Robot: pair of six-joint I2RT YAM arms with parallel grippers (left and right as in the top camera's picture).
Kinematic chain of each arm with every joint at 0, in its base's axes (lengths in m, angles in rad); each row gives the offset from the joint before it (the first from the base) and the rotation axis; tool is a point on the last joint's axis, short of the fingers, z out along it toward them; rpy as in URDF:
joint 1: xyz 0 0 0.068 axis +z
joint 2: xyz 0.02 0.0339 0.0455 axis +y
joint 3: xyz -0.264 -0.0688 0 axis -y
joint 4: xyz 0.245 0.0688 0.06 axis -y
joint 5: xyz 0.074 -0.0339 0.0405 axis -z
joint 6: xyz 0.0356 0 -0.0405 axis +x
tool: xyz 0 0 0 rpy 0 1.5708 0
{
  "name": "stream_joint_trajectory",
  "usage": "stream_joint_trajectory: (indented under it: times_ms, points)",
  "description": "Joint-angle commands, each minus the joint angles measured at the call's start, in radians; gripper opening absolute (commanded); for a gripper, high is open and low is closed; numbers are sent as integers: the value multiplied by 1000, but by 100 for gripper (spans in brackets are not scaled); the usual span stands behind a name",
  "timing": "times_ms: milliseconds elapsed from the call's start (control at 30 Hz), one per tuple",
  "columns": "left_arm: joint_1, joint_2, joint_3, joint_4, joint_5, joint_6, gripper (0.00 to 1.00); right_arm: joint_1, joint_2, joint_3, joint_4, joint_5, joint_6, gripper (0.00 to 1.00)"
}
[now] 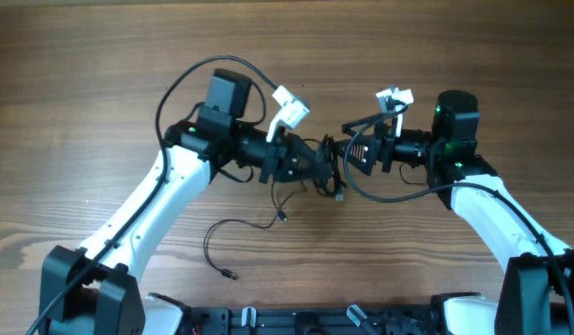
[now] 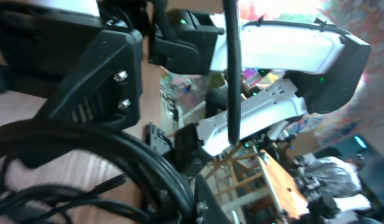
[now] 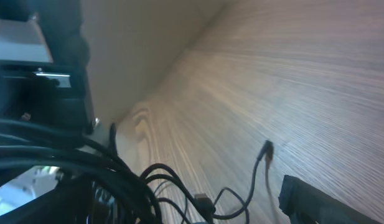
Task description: Untangle cables
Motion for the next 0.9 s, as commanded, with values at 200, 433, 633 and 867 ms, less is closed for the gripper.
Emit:
stream_joint_trajectory:
  times_ms: [200, 433, 633, 867]
  points:
    - [-29, -18, 6, 26, 30, -82, 7, 12, 11, 1, 26, -250, -180, 95]
    - [-20, -18, 6, 71, 106, -129, 7, 88, 11, 1, 102, -108, -176, 88]
    - [-19, -18, 6, 71, 98, -129, 20, 89, 11, 1, 142, -27, -124, 14]
    - [-12, -18, 6, 71, -166, -251, 100, -96, 11, 1, 131, 90, 385, 4]
